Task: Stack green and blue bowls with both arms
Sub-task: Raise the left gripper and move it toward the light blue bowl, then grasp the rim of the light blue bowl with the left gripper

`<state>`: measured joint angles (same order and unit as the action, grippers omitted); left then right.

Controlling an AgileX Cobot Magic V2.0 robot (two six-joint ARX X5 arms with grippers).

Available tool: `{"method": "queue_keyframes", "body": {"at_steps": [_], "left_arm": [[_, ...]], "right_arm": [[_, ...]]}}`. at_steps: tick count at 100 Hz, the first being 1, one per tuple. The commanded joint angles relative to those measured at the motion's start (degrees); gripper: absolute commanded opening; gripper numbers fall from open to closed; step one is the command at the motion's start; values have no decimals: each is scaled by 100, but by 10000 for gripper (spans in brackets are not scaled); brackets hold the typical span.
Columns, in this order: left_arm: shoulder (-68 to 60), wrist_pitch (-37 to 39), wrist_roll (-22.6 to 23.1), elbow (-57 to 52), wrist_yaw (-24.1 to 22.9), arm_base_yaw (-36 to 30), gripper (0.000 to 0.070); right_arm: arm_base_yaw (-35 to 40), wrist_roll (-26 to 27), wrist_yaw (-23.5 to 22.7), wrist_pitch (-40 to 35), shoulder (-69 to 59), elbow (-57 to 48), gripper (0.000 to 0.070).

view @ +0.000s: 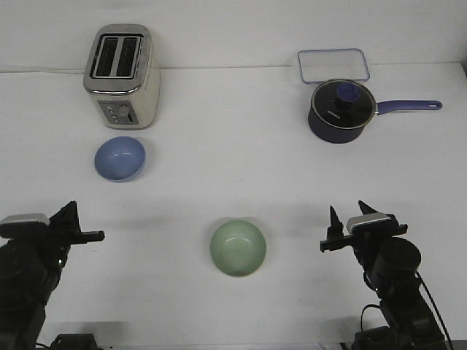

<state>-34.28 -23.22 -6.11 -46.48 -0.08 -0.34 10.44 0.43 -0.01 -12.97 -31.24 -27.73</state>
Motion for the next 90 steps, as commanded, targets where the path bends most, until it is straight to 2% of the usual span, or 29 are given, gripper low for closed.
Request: {"method": "queue_keyframes", "body": {"at_steps": [1, 11, 20, 48, 52, 62, 66, 69, 90], "left_arm": [[-647, -514, 72, -579, -13, 0, 12], [-1370, -1067, 98, -1154, -13, -2, 12], [-1808, -1272, 175, -1412, -13, -4, 12], [-2192, -1311, 190, -1469, -13, -4, 27], [-2188, -1309, 136, -1469, -15, -4, 77], [-2177, -1316, -31, -1469, -15, -4, 311], [-2177, -1320, -44, -1469, -15, -4, 365], [-2177, -1320, -44, -1469, -15, -4, 385], [-2295, -1202, 96, -1541, -13, -2, 384]], "right_arm": [[9, 63, 7, 46, -20, -61, 455], [9, 63, 7, 46, -20, -61, 455], [9, 63, 7, 46, -20, -63, 455], [9, 63, 9, 48, -20, -63, 455], [9, 63, 9, 50, -20, -63, 455], [9, 63, 9, 52, -20, -66, 455], [9, 63, 9, 52, -20, -63, 455], [9, 63, 9, 52, -20, -63, 455], [9, 63, 9, 55, -20, -63, 455]]}}
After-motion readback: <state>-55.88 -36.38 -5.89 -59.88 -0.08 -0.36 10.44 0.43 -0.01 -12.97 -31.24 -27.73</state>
